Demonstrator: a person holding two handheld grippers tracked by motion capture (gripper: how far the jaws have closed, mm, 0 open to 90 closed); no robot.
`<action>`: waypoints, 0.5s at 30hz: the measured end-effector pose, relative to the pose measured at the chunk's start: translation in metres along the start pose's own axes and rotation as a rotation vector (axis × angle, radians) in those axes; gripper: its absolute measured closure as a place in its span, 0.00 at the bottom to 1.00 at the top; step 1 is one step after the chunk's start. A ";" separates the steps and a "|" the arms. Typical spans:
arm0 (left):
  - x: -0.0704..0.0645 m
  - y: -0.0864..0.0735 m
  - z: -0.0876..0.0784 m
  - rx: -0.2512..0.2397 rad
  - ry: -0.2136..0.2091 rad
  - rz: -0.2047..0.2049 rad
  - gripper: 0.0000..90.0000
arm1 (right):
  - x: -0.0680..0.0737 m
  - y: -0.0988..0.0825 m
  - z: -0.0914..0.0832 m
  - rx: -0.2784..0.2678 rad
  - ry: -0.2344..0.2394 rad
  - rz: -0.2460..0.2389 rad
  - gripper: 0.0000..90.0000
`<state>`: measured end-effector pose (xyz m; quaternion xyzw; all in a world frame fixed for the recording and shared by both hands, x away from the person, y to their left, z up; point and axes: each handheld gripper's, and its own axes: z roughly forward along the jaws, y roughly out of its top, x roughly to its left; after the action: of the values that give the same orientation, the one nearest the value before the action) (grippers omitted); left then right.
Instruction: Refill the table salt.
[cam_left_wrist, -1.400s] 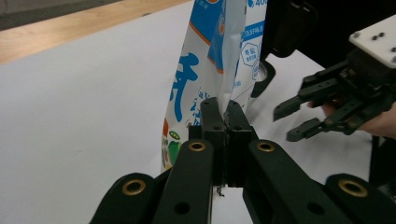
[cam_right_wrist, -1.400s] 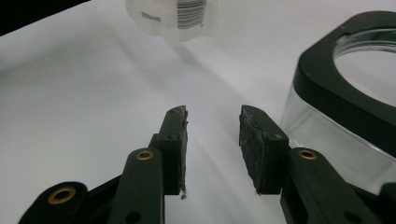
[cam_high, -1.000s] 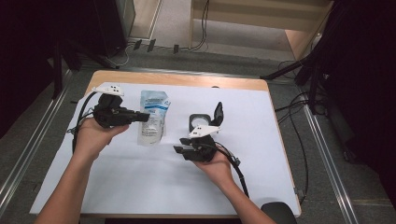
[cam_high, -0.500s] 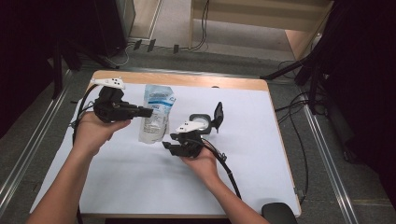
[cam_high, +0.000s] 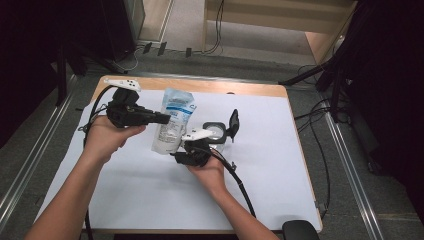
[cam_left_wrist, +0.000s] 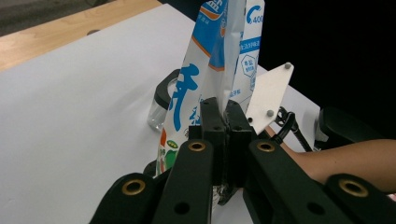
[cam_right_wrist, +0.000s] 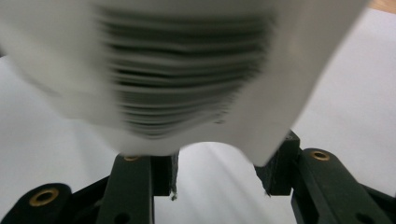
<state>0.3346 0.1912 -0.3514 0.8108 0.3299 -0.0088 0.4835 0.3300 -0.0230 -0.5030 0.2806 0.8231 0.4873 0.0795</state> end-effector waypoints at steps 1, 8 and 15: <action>0.000 0.000 0.002 0.008 0.020 0.004 1.00 | 0.001 0.000 -0.001 -0.011 0.006 0.000 0.63; 0.005 0.005 0.010 0.004 -0.006 -0.011 1.00 | 0.004 0.000 -0.003 -0.014 -0.005 -0.011 0.64; 0.004 0.011 0.026 0.039 0.025 0.013 1.00 | 0.007 -0.002 -0.002 0.007 -0.007 -0.029 0.61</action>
<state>0.3512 0.1695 -0.3582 0.8222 0.3304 -0.0020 0.4636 0.3228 -0.0215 -0.5031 0.2706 0.8286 0.4821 0.0887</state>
